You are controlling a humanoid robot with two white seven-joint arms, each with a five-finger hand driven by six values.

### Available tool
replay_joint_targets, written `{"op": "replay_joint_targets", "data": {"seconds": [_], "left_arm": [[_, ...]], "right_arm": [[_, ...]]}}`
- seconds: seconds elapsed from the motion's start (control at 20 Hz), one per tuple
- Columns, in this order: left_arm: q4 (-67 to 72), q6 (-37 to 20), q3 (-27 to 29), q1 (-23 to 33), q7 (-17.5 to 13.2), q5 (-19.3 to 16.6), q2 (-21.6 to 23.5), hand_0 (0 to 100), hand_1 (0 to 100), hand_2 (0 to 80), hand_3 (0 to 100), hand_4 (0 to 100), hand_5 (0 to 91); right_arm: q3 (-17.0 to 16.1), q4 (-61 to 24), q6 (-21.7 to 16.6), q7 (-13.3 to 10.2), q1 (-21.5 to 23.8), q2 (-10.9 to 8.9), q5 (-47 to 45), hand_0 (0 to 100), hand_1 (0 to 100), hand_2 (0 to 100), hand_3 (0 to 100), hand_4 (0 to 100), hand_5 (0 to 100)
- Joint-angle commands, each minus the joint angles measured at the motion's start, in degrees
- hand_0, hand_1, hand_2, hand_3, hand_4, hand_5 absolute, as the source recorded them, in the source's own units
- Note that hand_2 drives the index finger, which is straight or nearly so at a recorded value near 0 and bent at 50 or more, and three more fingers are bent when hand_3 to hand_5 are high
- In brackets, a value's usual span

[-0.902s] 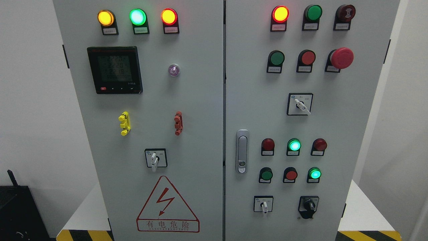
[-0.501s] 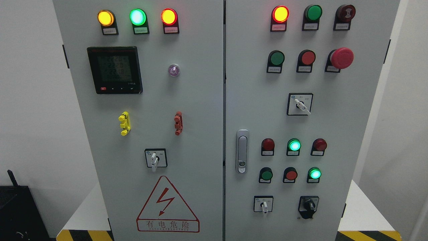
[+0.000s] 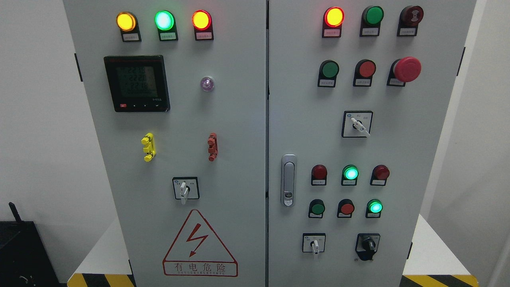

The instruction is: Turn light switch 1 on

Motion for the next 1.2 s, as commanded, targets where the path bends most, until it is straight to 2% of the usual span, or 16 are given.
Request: {"op": "replay_joint_targets", "data": {"seconds": [0.0, 0.2, 0.4, 0.55, 0.65, 0.95, 1.15], "left_arm": [[-21.7, -7.2, 3.1, 6.1, -0.4, -2.3, 1.6, 9, 0, 0.0, 0, 0, 0.0], [-27.5, -15.9, 8.1, 6.2, -0.4, -7.3, 1.6, 10, 0, 0.0, 0, 0, 0.0], [-38.4, -16.9, 9.3, 7.1, -0.8, -7.6, 2.0, 12, 0, 0.0, 0, 0, 0.0], [-48.6, -16.6, 9.4, 8.3, -0.9, -7.6, 2.8, 13, 0, 0.0, 3, 12, 0.0], [-55.7, -16.4, 10.0, 9.3, -1.0, -7.6, 3.5, 14, 0, 0.0, 15, 23, 0.0], [-70.9, -16.9, 11.5, 10.9, -1.8, -7.0, 4.4, 18, 3, 8.5, 25, 37, 0.0], [-80.4, -16.9, 11.8, 9.7, -1.8, -7.0, 3.5, 24, 10, 12.4, 34, 51, 17.6]], "right_arm": [[0.0, 0.0, 0.0, 0.0, 0.0, 0.0, -1.4, 0, 0, 0, 0, 0, 0], [0.0, 0.0, 0.0, 0.0, 0.0, 0.0, -1.4, 0, 0, 0, 0, 0, 0], [0.0, 0.0, 0.0, 0.0, 0.0, 0.0, -1.4, 0, 0, 0, 0, 0, 0], [0.0, 0.0, 0.0, 0.0, 0.0, 0.0, -1.4, 0, 0, 0, 0, 0, 0], [0.0, 0.0, 0.0, 0.0, 0.0, 0.0, -1.4, 0, 0, 0, 0, 0, 0], [0.0, 0.0, 0.0, 0.0, 0.0, 0.0, -1.4, 0, 0, 0, 0, 0, 0], [0.0, 0.0, 0.0, 0.0, 0.0, 0.0, -1.4, 0, 0, 0, 0, 0, 0]]}}
